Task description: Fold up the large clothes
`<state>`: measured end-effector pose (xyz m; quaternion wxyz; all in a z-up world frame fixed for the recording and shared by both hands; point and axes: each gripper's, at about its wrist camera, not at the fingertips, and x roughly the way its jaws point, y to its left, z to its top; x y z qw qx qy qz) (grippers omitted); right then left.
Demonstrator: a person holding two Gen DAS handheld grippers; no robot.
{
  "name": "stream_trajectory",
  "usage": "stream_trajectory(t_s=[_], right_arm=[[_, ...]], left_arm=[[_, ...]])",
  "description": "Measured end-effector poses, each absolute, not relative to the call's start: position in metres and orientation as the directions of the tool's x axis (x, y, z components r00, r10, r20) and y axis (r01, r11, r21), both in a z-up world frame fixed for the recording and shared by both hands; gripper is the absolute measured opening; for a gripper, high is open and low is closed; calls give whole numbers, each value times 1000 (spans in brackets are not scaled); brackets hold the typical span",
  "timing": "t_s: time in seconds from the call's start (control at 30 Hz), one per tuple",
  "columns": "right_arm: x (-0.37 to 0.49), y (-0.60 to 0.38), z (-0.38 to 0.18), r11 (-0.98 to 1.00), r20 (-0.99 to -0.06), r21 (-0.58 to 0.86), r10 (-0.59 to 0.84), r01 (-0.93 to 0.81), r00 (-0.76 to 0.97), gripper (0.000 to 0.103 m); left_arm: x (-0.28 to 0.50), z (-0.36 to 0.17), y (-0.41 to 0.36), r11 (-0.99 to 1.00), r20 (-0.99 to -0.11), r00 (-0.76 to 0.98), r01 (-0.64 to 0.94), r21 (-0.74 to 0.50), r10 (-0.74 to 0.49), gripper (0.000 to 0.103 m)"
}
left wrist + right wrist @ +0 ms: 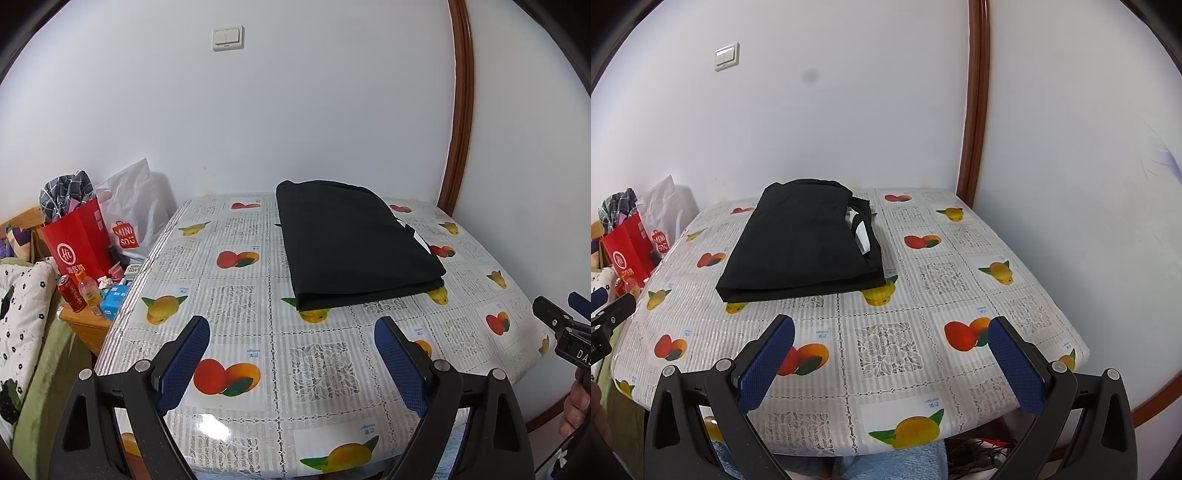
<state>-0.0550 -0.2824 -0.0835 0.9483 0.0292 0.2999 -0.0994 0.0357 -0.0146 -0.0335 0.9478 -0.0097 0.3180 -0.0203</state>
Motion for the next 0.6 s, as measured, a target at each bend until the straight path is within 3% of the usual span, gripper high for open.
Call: stream_trajectory(t_s=[0.6], right_arm=[[-56, -277, -84, 980, -574, -5, -165, 198, 802, 103]], left_arm=[[35, -33, -9, 999, -601, 798, 21, -35, -38, 90]])
